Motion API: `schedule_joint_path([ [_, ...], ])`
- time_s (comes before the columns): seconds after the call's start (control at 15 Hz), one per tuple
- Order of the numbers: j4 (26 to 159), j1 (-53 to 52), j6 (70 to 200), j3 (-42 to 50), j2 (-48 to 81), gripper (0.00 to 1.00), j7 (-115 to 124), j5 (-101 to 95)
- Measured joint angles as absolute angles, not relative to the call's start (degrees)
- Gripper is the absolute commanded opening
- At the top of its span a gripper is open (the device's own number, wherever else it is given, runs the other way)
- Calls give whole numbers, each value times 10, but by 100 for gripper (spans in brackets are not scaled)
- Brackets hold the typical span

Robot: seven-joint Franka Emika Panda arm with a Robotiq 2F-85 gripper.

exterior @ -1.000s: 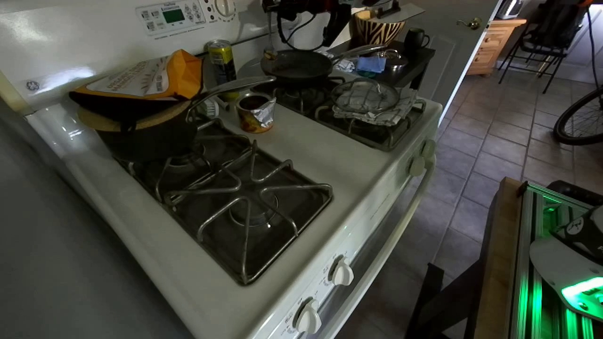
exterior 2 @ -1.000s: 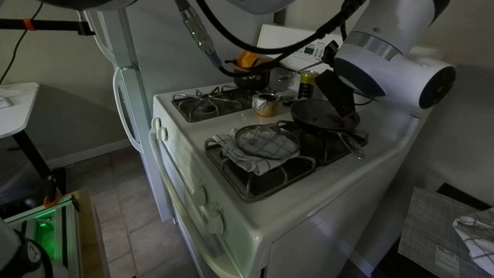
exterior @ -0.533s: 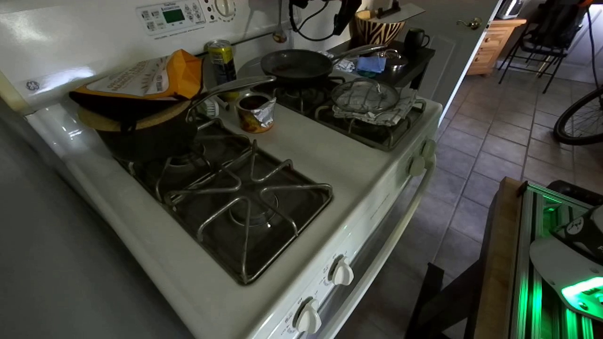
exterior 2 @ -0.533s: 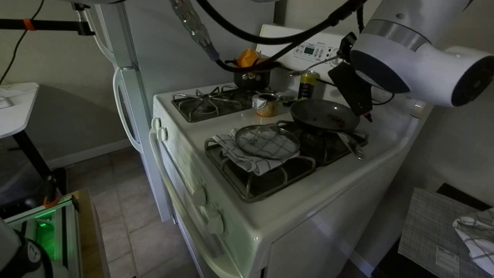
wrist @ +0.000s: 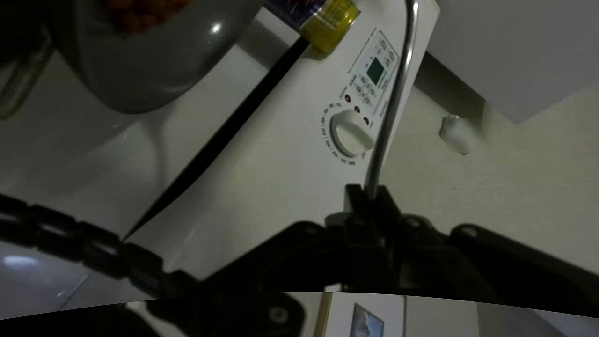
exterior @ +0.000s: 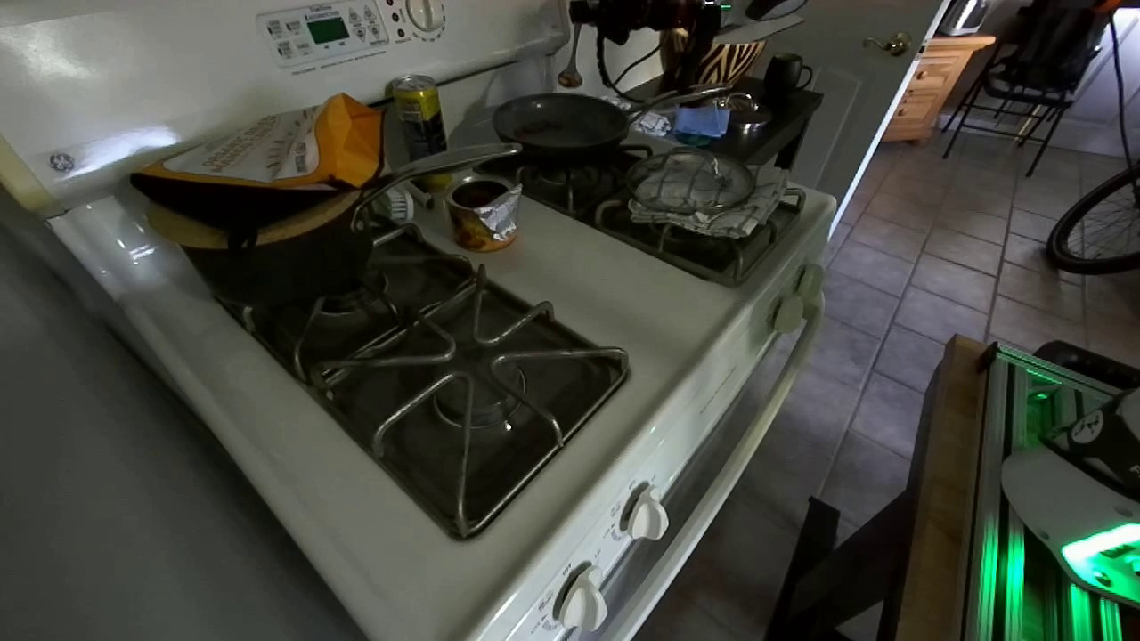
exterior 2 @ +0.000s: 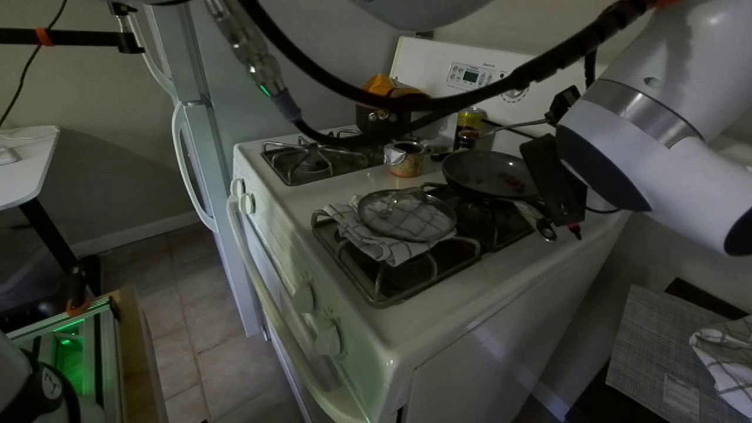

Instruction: Use the spoon to scoop up the contents in the tin can and put them on the can

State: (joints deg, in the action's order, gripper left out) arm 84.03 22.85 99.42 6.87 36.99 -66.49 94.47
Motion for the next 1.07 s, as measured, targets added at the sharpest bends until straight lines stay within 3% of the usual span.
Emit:
schedule_joint_path([
  [0.07,851,229,1002,74,368,7,-665,953],
  [0.2,867,228,1022,81,362,7,-665,956],
  [0.27,873,227,1024,82,357,2,-665,956],
  [0.67,873,222,1026,95,353,2,-666,954],
  [1.07,870,181,1187,115,320,2,-695,936],
])
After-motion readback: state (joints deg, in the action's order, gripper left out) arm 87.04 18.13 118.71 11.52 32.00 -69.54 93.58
